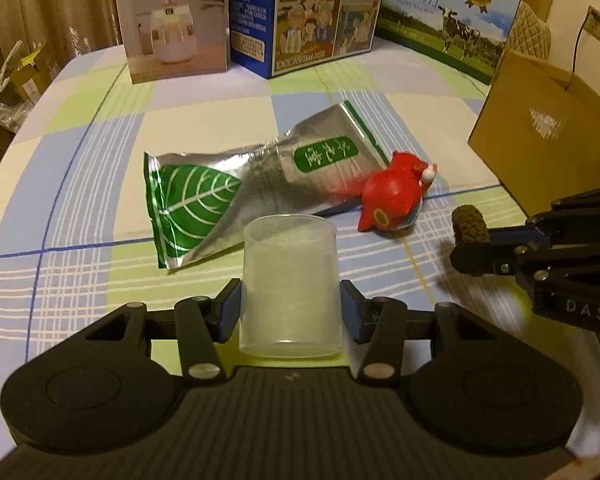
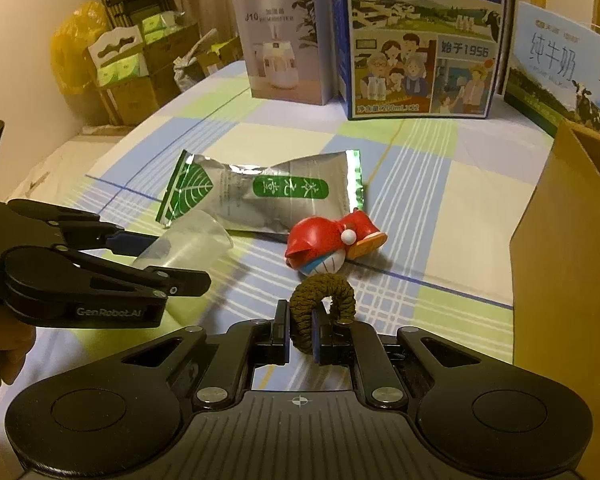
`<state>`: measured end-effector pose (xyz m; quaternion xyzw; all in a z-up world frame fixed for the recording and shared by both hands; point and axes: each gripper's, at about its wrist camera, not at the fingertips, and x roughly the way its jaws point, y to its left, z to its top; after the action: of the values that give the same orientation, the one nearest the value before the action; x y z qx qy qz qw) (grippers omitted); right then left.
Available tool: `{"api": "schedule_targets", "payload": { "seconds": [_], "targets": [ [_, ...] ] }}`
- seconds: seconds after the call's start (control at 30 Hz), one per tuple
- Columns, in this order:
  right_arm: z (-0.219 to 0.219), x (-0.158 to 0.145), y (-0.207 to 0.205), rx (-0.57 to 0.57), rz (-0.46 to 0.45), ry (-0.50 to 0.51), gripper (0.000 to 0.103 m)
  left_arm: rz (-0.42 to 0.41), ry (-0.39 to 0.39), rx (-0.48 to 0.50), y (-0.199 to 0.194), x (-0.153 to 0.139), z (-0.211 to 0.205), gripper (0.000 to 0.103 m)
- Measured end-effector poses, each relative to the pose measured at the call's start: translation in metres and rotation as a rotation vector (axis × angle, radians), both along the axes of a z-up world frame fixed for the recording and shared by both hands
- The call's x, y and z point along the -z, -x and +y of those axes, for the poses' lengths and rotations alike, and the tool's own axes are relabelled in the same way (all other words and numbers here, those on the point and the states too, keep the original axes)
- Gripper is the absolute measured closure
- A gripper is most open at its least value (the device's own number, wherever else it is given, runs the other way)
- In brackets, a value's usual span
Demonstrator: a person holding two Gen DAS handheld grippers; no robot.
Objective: Organize objects
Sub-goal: 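Lift the hair tie and cup and carry both over the cardboard box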
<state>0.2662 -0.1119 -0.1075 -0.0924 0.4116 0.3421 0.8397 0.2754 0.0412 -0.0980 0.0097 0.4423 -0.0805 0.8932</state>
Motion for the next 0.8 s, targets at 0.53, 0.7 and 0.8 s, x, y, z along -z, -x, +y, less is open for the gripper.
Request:
{"api": "schedule_targets", "payload": {
  "seconds": [0.53,0.7,0.8],
  "targets": [
    [-0.037,-0.055,0.073,0.085,-0.089,-0.034,0.096,-0.100,0.055,-0.049,0.065,-0.059,-0.014,0.057],
    [-0.059,-0.095,0.101,0.115,-0.138,-0.062,0.096,-0.109,0.104,-0.085,0.098,-0.079,-0.023,0.057],
    [-0.071,-0.116,0.116,0.129,-0.172,-0.074,0.096,-0.125,0.109,-0.085,0.115,-0.095,-0.034,0.057]
  ]
}}
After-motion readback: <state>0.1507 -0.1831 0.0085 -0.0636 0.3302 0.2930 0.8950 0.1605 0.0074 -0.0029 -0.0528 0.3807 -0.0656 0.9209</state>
